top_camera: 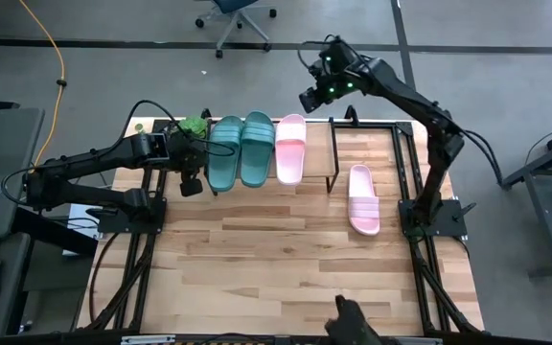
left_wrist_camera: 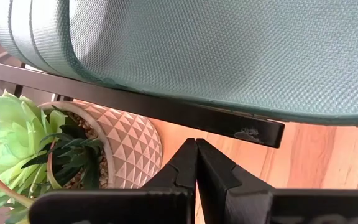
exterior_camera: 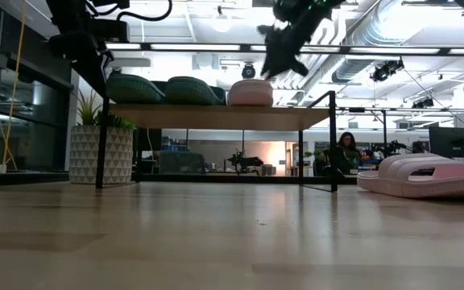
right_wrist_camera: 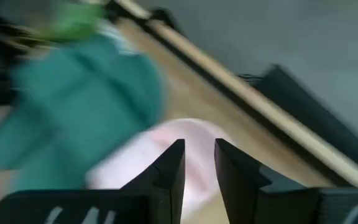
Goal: Pick and place slides into the shelf
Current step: Adjust the pink slide on the shelf
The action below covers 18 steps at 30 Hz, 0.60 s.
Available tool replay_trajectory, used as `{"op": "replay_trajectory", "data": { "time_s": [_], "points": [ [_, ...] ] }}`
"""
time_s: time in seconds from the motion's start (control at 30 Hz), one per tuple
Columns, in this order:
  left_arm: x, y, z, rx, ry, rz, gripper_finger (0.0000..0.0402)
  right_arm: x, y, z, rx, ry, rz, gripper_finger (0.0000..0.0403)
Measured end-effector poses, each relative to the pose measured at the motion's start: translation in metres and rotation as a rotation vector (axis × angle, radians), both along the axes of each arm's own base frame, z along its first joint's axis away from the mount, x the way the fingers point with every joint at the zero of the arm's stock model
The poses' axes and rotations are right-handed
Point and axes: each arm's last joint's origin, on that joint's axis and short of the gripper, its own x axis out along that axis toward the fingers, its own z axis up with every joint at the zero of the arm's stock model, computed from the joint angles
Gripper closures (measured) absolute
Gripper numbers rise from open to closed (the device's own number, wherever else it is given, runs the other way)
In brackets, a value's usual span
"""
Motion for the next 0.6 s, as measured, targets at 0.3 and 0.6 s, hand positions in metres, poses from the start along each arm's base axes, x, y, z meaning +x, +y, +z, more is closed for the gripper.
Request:
{"op": "replay_trajectory", "data": {
  "time_s": [0.3,0.6],
  "points": [
    [0.0,0.0,0.0,0.002,0.003,-0.007,0.0402,0.017,0.055,0.021,0.139,-0.112,0.113,0.0324],
    [0.0,0.0,0.0,0.01,0.013,-0.029,0.0402,0.045,0.111,0.013,-0.201,0.107,0.2,0.0324]
  ]
}}
